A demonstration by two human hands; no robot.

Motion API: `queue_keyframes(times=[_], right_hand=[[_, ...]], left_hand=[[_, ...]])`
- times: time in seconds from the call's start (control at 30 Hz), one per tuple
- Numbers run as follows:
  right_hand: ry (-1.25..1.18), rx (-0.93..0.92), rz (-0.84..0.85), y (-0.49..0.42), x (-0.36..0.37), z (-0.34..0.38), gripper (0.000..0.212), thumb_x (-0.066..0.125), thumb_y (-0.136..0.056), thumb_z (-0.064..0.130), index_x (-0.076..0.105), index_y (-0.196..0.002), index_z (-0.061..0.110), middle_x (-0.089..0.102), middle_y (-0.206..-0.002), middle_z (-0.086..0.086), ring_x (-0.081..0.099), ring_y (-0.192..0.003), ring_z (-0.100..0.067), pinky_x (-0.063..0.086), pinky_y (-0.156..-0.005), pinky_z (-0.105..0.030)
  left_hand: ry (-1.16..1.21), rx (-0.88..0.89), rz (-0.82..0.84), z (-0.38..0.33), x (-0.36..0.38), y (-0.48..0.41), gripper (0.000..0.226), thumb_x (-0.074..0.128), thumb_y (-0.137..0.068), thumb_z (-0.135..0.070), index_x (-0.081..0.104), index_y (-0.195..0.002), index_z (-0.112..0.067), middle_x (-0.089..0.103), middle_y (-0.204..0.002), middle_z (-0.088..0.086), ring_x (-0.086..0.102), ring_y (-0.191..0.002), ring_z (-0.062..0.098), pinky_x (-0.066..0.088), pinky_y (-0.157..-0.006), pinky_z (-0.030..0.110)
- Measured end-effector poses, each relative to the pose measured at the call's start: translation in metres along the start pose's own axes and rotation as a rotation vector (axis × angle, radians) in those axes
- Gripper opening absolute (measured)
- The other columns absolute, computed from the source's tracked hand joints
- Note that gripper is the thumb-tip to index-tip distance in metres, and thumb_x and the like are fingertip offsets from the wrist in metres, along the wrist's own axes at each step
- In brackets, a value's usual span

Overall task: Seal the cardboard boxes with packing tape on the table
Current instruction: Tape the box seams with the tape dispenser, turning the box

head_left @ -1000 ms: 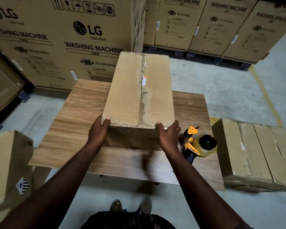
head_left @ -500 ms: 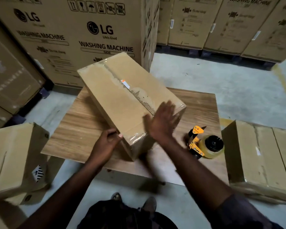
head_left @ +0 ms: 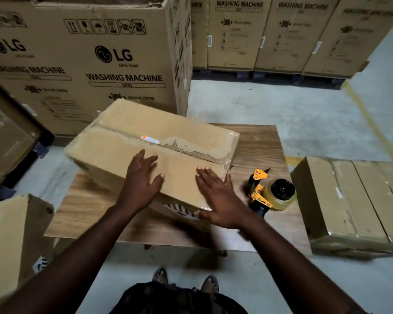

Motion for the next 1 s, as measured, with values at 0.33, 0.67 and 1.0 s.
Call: queue_keyframes(times=[0.33, 0.67, 1.0], right_hand=[[0.167, 0.554, -0.294, 0.012, 0.02, 0.007, 0.092, 0.078, -0.073, 0.021, 0.035, -0.152, 0.0, 0.024, -0.163, -0.023, 0.02, -0.151, -0.042, 0.017, -0.118, -0.066], [0.104, 0.58, -0.335, -0.034, 0.0, -0.028, 0.066, 0.032, -0.106, 0.042, 0.02, -0.159, 0.004, 0.006, -0.169, -0.016, 0.0, -0.156, -0.033, -0.007, -0.12, -0.06], [-0.128, 0.774, -0.198, -0.125, -0.042, -0.042, 0.083, 0.049, -0.1, 0.048, 0.016, -0.157, -0.003, -0.001, -0.165, -0.03, -0.002, -0.154, -0.044, 0.009, -0.123, -0.054]], left_hand=[[-0.306, -0.082, -0.054, 0.084, -0.053, -0.025, 0.068, 0.037, -0.093, -0.058, 0.05, -0.144, -0.015, 0.042, -0.154, 0.015, 0.036, -0.143, 0.032, 0.021, -0.119, 0.055], [-0.304, -0.176, -0.15, 0.149, -0.1, 0.001, 0.073, 0.024, -0.099, -0.058, 0.037, -0.153, -0.011, 0.034, -0.159, 0.018, 0.027, -0.148, 0.037, 0.023, -0.119, 0.054], [-0.205, -0.084, -0.061, 0.109, -0.055, 0.008, 0.083, 0.031, -0.094, -0.06, 0.028, -0.156, -0.004, 0.015, -0.165, 0.018, 0.004, -0.154, 0.034, 0.004, -0.121, 0.035]])
Point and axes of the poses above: each hand's wrist, its own y-axis away from the middle knuckle, its own x-axis out of the palm, z = x × y, the point moved 6 cm from there along -y, towards the middle knuckle
